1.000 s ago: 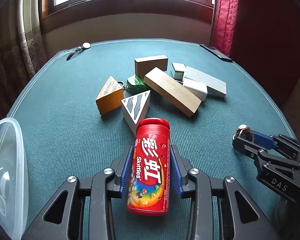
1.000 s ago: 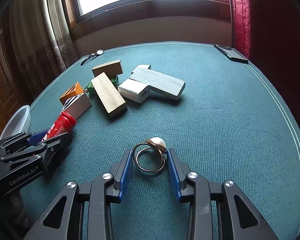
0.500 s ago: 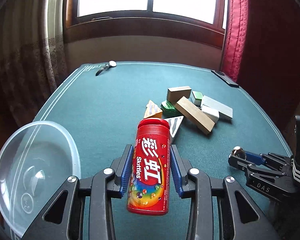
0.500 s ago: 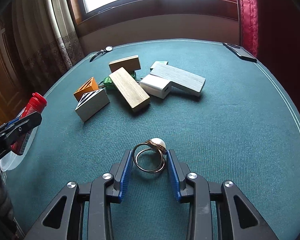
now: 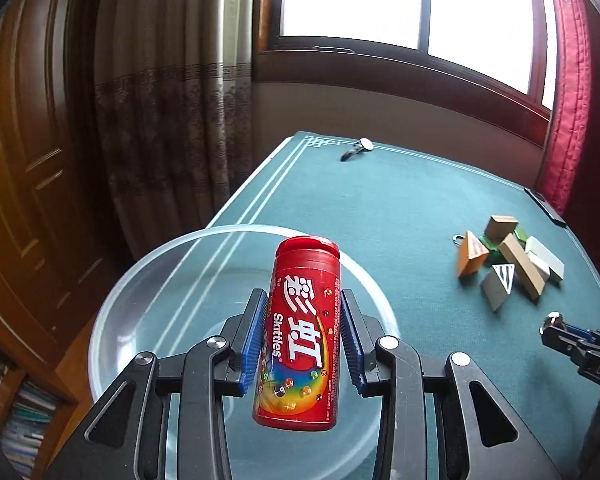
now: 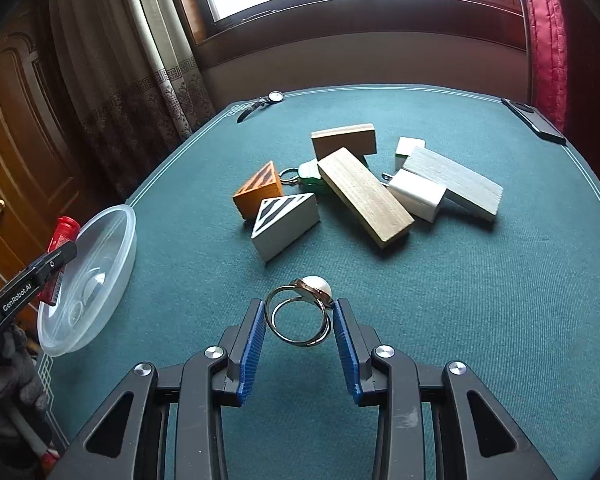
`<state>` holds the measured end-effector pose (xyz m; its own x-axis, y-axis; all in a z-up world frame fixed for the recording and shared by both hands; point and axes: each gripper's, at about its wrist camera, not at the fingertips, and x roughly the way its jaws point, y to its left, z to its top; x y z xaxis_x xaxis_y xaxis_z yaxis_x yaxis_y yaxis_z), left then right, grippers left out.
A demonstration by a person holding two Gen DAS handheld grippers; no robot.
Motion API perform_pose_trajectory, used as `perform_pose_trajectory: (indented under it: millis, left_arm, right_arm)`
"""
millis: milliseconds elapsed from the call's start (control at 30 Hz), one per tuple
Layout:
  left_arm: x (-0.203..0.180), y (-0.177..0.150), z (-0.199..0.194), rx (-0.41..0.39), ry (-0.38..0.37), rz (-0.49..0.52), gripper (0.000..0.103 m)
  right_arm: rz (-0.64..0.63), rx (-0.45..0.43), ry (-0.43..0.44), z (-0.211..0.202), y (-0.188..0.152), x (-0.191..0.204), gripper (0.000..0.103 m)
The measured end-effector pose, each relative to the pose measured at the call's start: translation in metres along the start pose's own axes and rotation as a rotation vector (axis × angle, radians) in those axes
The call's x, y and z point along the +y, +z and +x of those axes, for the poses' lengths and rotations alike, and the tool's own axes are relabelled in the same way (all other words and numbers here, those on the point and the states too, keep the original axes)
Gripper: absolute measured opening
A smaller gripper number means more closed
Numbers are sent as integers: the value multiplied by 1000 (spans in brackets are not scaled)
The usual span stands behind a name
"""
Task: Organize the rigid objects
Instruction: 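Carry the ring and tube to the clear bowl and open both tools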
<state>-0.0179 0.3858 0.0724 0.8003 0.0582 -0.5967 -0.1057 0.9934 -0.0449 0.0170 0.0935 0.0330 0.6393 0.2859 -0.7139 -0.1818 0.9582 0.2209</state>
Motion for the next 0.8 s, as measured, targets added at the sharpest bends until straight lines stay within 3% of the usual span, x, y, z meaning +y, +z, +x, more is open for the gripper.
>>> perform_pose_trajectory:
  millis: [267,433,800]
  left_arm:
    - [40,-6,-1,14,57,-60,38]
    - [54,-9,-6,-2,78,-95,56]
    - [74,-11,-12,-13,95,-144,64]
  right_arm:
    - [-77,-26,95,3,23,53,37]
    - [-131,-28,165,9,33,89,37]
    - [-252,0,269,25,34,152,37]
